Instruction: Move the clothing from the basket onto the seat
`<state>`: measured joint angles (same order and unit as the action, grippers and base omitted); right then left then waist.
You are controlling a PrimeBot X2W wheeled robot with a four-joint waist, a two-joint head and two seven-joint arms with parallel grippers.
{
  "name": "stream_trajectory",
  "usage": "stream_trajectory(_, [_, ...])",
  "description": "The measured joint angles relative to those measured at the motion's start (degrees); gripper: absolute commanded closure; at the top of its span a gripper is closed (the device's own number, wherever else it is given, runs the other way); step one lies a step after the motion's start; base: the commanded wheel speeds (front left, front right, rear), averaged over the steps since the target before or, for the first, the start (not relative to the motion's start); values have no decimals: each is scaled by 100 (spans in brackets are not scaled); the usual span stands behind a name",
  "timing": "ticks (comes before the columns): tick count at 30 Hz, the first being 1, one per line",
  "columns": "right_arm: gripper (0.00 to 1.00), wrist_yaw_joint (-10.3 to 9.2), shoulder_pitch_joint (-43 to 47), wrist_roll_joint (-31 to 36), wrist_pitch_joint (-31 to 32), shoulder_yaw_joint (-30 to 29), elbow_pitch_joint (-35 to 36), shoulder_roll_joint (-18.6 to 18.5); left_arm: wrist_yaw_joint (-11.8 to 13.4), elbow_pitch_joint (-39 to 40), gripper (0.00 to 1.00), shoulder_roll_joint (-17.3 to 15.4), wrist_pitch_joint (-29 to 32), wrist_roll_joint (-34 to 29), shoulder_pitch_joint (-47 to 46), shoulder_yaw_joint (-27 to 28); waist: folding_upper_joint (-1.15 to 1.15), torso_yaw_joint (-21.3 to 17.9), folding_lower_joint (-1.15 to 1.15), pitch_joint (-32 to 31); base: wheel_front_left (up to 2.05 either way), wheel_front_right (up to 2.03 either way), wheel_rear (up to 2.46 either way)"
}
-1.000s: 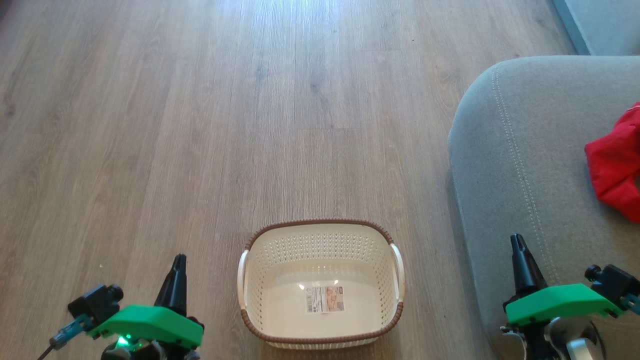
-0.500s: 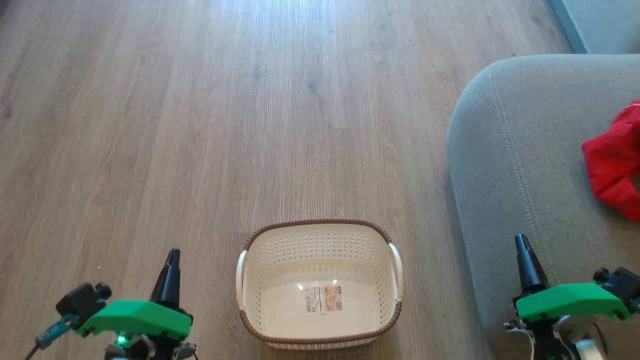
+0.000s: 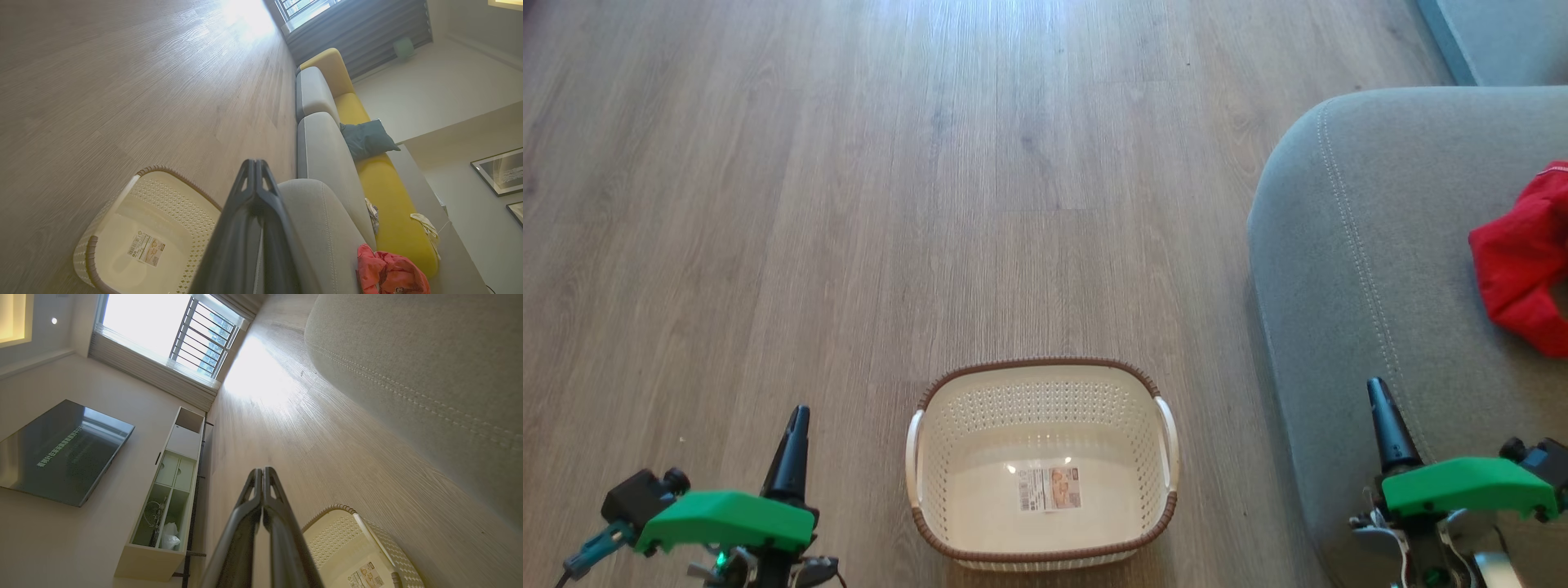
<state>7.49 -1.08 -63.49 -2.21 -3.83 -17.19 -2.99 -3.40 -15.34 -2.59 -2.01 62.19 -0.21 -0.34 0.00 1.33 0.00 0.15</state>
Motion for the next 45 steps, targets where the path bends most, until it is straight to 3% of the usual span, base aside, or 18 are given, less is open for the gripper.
stream_trajectory(45, [100, 0, -208, -2480, 728, -323, 92, 31, -307, -34, 100, 15, 732, 2603, -241, 416, 0, -119, 0, 3, 0, 0, 0])
